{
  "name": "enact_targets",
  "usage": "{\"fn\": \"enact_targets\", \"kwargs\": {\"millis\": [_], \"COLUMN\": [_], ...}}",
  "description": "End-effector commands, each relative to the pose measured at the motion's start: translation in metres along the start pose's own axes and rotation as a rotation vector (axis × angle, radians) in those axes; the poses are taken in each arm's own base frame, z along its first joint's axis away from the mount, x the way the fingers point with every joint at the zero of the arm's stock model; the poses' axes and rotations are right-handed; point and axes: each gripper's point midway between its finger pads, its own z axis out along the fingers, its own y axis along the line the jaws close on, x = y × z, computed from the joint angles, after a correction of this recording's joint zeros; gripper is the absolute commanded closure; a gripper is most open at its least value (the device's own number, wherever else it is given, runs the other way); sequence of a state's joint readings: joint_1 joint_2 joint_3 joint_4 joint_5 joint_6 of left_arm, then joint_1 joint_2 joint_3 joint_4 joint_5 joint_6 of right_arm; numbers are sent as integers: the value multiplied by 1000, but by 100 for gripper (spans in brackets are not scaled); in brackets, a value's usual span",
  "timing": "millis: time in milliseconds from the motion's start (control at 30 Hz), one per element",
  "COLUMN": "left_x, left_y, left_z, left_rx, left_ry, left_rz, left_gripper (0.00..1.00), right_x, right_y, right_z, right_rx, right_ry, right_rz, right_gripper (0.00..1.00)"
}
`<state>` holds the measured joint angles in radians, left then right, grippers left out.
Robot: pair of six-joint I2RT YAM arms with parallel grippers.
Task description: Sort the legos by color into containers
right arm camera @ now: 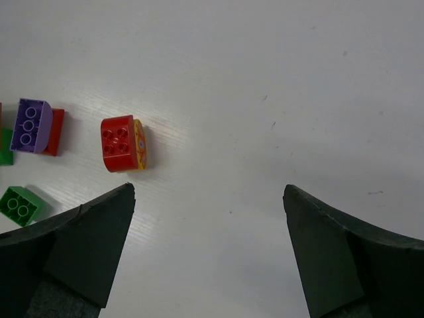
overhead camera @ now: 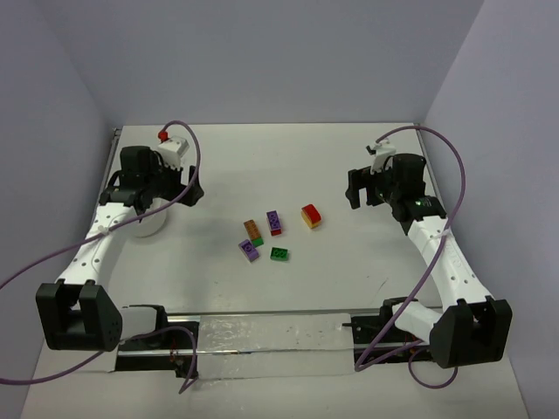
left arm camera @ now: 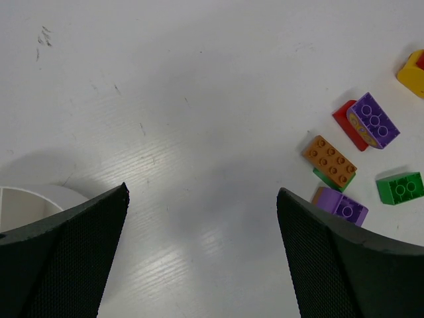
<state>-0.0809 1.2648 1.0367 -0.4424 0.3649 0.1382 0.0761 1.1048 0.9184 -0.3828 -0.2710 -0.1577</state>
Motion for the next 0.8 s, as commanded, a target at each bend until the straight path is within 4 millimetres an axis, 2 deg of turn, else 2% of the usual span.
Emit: {"fn": "enact_targets", "kwargs": {"millis": [0, 67, 133, 167, 233, 367, 500, 567, 667, 733, 767], "left_x": [-22, -24, -25, -18, -10, 11, 29, 40, 55, 66, 72], "left_y": [-17, -32, -59, -73, -118, -170, -209, -228, -246, -255, -253], "left_z": [-7, -6, -3, -2, 6, 17, 27, 33, 45, 52, 55], "left_rx": [70, 119, 212, 254, 361, 498, 600, 638, 656, 663, 643], "left_ry": [-42, -30, -7, 31, 105, 222, 285, 324, 401, 456, 498], "left_rz": [91, 155, 262, 312, 452, 631, 757, 823, 898, 932, 947], "left_gripper": [1, 1, 1, 1, 1, 2, 6, 6, 9, 10, 12], "right_x": [-20, -19, -18, -16, -14, -6, 7, 6, 13, 11, 14], "right_y": [-1, -1, -2, -3, -5, -14, -37, -48, -70, -74, -76], "right_z": [-3, -2, -1, -1, 0, -3, -8, -13, -23, -27, -29], "right_rx": [3, 3, -3, -5, -10, -7, 3, -1, 11, 11, 15], "right_ry": [-39, -34, -24, -15, 7, 36, 72, 83, 114, 109, 116], "right_rz": [-12, -11, -4, 1, 13, 39, 103, 131, 195, 193, 197], "right_gripper": [0, 0, 0, 0, 0, 0, 0, 0, 0, 0, 0]}}
